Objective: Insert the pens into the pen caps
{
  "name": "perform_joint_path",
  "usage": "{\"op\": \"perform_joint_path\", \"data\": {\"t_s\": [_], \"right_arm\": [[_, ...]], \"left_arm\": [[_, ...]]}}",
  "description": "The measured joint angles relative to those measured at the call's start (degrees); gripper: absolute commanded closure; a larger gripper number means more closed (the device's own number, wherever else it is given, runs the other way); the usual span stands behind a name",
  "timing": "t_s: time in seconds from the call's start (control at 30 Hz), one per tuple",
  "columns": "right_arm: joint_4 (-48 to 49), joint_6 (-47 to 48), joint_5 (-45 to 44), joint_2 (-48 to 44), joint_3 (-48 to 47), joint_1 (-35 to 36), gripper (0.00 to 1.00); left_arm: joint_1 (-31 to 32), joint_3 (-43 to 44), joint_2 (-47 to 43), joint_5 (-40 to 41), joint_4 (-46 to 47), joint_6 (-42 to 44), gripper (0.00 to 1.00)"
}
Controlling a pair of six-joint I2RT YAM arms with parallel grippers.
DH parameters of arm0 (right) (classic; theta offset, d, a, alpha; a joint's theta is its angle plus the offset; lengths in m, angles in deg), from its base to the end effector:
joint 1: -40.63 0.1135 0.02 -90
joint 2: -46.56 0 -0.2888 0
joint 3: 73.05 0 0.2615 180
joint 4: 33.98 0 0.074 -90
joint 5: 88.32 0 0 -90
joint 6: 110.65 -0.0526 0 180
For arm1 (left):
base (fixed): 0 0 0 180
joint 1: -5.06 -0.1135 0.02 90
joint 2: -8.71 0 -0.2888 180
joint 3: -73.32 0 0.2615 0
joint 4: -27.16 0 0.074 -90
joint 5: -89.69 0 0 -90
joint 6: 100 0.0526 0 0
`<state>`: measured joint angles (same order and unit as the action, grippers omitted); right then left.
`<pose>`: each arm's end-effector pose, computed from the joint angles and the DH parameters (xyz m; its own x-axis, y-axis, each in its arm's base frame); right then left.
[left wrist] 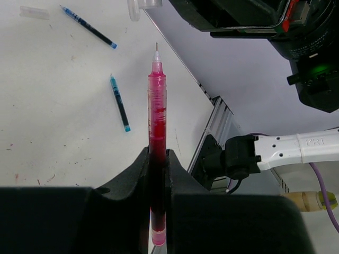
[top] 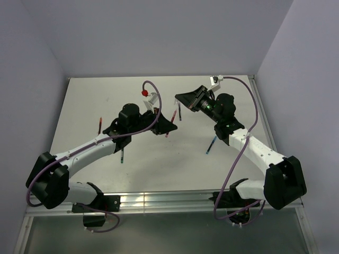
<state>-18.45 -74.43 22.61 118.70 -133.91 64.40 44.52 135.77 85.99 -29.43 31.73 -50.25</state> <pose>0.2767 0.1424 0.3464 -0.5267 0.5914 -0.6106 -0.4698 0.3961 0.7889 0.2364 -0.2277 0.3069 -0.7026 -0.1528 -0.6950 0.6171 0.3556 -0.7019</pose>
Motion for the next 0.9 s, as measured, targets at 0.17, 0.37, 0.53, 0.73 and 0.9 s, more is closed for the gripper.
{"op": "perform_joint_path", "data": {"t_s": [0.17,0.37,0.53,0.73,0.9], "right_arm": [[0.00,0.02,0.02,0.00,0.00,0.00,1.00],[0.00,0.02,0.07,0.02,0.00,0.11,1.00],[0.00,0.02,0.15,0.02,0.00,0.48,1.00],[0.02,0.02,0.15,0.15,0.00,1.01,1.00],[0.04,0.04,0.15,0.28,0.00,1.22,1.00]], "left_arm": [[-0.07,0.00,-0.79,0.55,-0.63,0.57,1.00],[-0.48,0.00,-1.33,0.72,-1.03,0.61,1.00],[-0.66,0.00,-1.44,0.96,-1.40,0.61,1.00],[-0.92,0.00,-1.46,0.96,-1.42,0.61,1.00],[-1.09,0.00,-1.86,1.01,-1.49,0.63,1.00]]}}
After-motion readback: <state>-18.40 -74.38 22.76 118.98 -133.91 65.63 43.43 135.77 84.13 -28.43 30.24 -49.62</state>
